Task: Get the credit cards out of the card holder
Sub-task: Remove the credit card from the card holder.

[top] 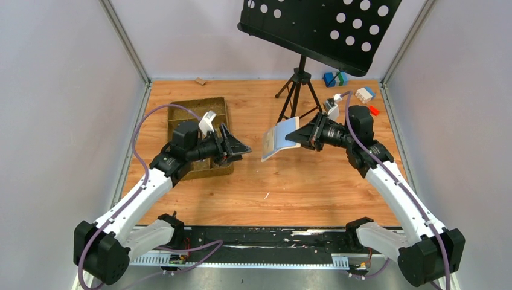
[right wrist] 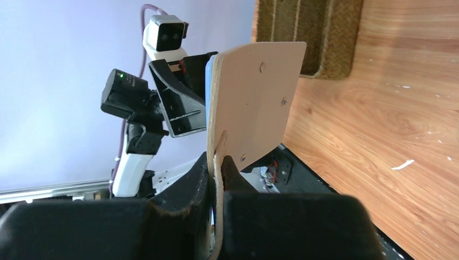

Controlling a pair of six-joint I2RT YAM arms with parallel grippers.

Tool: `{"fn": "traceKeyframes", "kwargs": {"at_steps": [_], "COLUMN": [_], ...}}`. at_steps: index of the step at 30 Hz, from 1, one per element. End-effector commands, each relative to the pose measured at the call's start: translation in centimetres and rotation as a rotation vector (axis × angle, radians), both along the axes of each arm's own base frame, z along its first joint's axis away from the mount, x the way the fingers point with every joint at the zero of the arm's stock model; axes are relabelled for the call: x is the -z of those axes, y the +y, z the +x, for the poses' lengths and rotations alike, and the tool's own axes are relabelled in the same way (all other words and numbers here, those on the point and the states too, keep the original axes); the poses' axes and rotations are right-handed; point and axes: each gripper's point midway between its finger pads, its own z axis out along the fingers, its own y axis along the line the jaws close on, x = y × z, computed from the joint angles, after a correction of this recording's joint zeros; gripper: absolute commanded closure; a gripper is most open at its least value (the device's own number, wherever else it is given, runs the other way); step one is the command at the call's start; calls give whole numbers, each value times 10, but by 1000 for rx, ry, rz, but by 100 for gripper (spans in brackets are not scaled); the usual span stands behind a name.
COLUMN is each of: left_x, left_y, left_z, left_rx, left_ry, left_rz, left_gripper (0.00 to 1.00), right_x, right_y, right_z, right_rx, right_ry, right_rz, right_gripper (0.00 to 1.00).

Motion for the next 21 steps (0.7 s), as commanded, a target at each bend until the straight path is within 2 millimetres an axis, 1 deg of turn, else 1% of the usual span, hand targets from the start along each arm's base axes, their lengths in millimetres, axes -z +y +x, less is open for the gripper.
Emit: {"fn": "traceKeyframes", "kwargs": {"at_steps": [1,5,9,14,18,21], "left_x": [-48,-58,-66,-64,-70,-74], "left_y": [-17,-24,-26,-27,-32,-38], "left_z": [9,16,23,25,24,22], "left_rx": [24,21,10,4,2,24], "left_ry": [-88,-81,-97,-79,-69,-74], "left_rz": [-186,-270,-299,-292,-383,-394], "left_gripper": [22,20,17,16,21,24], "right_x": [-36,-42,-47,-56,-61,-64], "right_y": [3,3,5,5,8,9], "right_z": [-8,-11,-15,-16,-17,-16], "right_rx": [-15,-12,-36,-42,-62,-69], "right_ry": [-46,-42,-33,-29,-28,-26], "right_rz": [132,170,188,221,229,239], "right_gripper": [100,100,100,100,100,100]}}
